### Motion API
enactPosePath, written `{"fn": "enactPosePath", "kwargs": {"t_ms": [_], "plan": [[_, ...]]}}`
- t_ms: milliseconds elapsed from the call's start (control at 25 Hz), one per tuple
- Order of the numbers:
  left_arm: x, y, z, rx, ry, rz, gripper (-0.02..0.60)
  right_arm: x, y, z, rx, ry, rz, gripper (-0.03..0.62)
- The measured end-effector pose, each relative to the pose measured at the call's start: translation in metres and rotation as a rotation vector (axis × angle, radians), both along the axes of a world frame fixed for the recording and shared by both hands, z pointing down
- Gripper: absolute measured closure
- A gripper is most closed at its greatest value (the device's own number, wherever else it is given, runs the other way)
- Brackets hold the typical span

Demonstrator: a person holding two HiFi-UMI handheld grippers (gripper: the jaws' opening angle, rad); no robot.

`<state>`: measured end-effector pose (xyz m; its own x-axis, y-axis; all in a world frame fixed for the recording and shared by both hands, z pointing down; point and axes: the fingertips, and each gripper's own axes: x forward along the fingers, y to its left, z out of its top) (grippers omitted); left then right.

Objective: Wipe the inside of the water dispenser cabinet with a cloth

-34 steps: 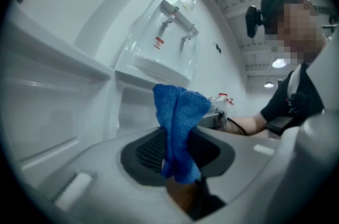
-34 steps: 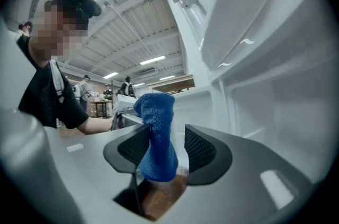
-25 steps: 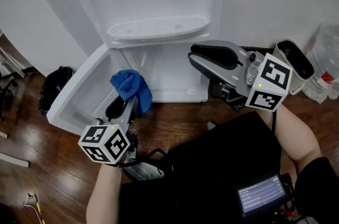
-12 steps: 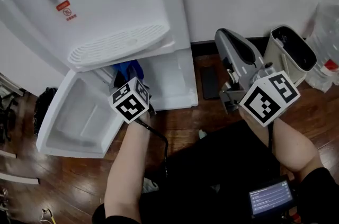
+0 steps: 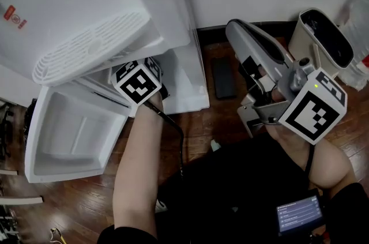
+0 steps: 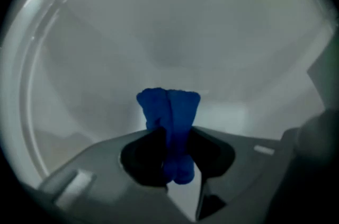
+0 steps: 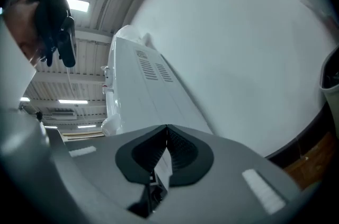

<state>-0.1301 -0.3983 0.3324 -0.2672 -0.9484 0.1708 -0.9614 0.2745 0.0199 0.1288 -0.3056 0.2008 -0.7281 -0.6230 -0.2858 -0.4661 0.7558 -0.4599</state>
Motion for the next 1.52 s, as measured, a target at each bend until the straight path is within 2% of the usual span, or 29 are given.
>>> {"fn": "enactPosePath", "kwargs": {"t_ms": [120, 320, 400, 440, 520, 560, 680, 760, 840, 1000, 1080, 1120, 1280, 1400, 1520], "plan": [[0.047, -0.007, -0.001, 0.035, 0.008, 0.203, 0.466, -0.006, 0.002, 0.0, -0.006, -0.008, -0.028, 0.589], [0.096, -0.008, 0.012, 0.056, 0.028, 0.555, 0.468, -0.007, 0.0, 0.008, -0.043, -0.003, -0.035, 0.589], [0.106, -0.006, 0.018, 0.045, 0.02, 0.644, 0.468, -0.007, 0.0, 0.01, -0.056, -0.005, -0.033, 0.589], [0.106, -0.005, 0.019, 0.042, 0.02, 0.66, 0.468, -0.006, 0.0, 0.011, -0.061, -0.006, -0.033, 0.589], [0.094, -0.006, 0.02, 0.044, 0.017, 0.613, 0.466, -0.006, -0.001, 0.012, -0.07, -0.007, -0.032, 0.589], [0.08, -0.006, 0.02, 0.044, 0.009, 0.54, 0.466, -0.006, -0.002, 0.013, -0.074, -0.008, -0.032, 0.589], [0.018, -0.001, 0.03, 0.013, 0.038, 0.2, 0.466, -0.005, -0.003, 0.015, -0.087, -0.022, -0.033, 0.589], [-0.013, 0.008, 0.04, -0.019, 0.07, 0.03, 0.466, -0.005, -0.003, 0.016, -0.097, -0.026, -0.046, 0.589], [-0.027, 0.014, 0.045, -0.027, 0.059, -0.059, 0.468, -0.008, -0.003, 0.019, -0.115, -0.032, -0.064, 0.589], [-0.043, 0.022, 0.05, -0.008, 0.014, -0.163, 0.468, -0.008, -0.004, 0.023, -0.146, -0.044, -0.069, 0.589], [-0.04, 0.019, 0.056, -0.021, 0.007, -0.147, 0.468, -0.008, -0.004, 0.024, -0.148, -0.043, -0.067, 0.589], [-0.033, 0.015, 0.06, -0.029, 0.011, -0.107, 0.468, -0.008, -0.004, 0.024, -0.146, -0.042, -0.068, 0.589], [0.017, -0.004, 0.066, -0.028, 0.049, 0.122, 0.47, -0.007, -0.003, 0.023, -0.147, -0.045, -0.078, 0.589], [0.038, -0.007, 0.07, -0.024, 0.114, 0.237, 0.472, -0.008, -0.004, 0.024, -0.153, -0.044, -0.08, 0.589], [0.074, -0.006, 0.078, -0.036, 0.186, 0.423, 0.474, -0.008, -0.004, 0.023, -0.152, -0.042, -0.083, 0.589]]}}
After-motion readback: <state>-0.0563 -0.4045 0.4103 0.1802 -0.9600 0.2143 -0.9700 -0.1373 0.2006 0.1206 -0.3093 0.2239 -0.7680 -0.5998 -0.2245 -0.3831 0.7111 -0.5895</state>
